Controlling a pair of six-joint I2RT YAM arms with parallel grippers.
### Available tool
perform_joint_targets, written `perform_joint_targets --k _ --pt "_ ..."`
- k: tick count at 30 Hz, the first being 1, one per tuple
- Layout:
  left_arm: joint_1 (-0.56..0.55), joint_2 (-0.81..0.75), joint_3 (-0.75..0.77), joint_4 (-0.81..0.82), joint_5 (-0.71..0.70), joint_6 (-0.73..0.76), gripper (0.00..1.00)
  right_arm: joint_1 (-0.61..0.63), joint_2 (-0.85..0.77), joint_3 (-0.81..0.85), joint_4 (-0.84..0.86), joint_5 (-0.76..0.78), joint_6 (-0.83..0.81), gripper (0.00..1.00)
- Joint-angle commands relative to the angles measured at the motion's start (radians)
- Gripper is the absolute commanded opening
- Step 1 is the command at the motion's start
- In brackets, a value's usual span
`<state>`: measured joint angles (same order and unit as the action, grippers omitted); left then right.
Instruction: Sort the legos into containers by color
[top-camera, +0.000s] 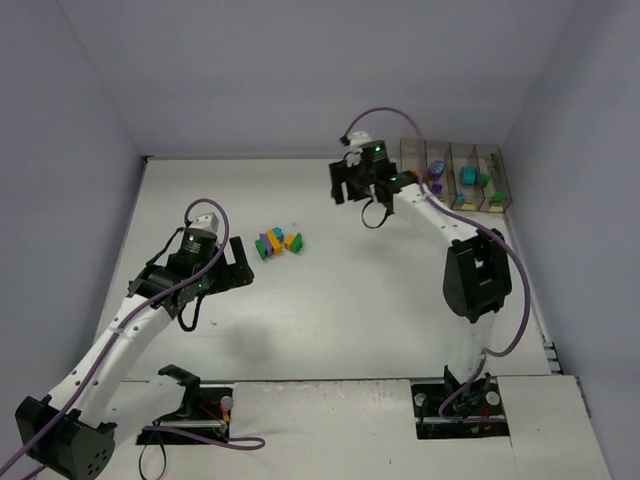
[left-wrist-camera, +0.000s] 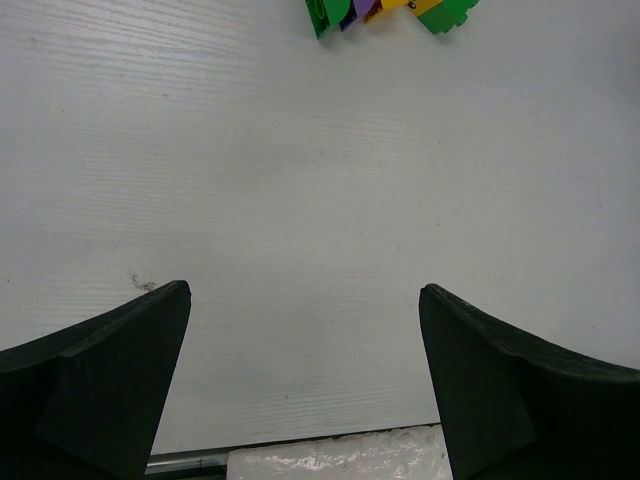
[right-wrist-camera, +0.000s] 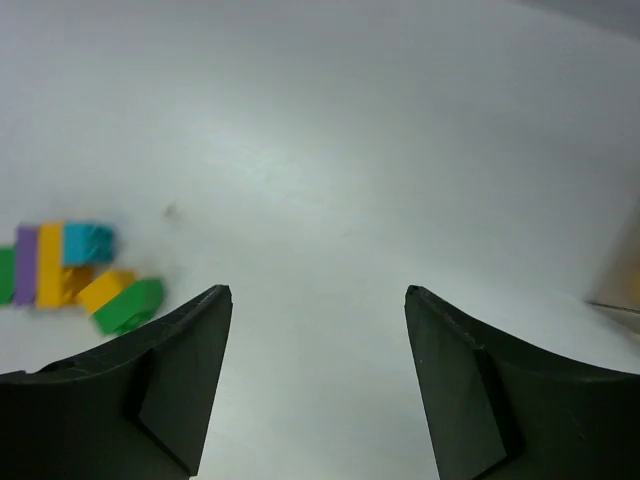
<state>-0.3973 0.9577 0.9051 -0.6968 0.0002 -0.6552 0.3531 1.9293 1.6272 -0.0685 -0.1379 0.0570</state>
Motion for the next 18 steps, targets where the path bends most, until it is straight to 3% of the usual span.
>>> perform_joint_targets --k 1,6,18 --pt "0.002 -0.008 0.040 0.036 0.000 0.023 0.90 0.081 0.019 -0.035 0.022 -0.129 -0.075 0.67" --pt "0.002 -0.042 0.041 0.005 -0.009 0.028 0.90 0.165 0.095 -0.015 0.030 -0.236 -0.157 0.68" --pt "0.002 -0.088 0.034 -0.050 -0.029 0.017 0.90 0.236 0.214 0.039 0.016 -0.302 -0.270 0.74"
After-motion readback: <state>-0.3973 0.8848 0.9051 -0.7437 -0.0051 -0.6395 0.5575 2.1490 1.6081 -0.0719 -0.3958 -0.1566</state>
